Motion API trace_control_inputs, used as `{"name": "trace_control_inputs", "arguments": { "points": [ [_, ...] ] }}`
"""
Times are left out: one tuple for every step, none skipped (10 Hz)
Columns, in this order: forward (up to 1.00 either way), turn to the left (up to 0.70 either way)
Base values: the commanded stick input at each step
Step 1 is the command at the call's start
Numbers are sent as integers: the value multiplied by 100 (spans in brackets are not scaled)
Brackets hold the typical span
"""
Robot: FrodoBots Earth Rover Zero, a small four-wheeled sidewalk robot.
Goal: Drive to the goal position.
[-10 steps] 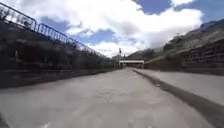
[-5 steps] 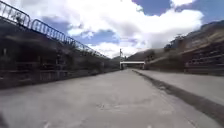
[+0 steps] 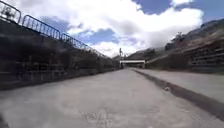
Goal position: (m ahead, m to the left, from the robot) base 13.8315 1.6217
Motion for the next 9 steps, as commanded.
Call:
{"name": "trace_control_inputs", "arguments": {
  "points": [
    [70, 0],
    [70, 0],
    [70, 0],
    [70, 0],
    [70, 0],
    [70, 0],
    [70, 0],
    [70, 0],
    [70, 0]
  ]
}}
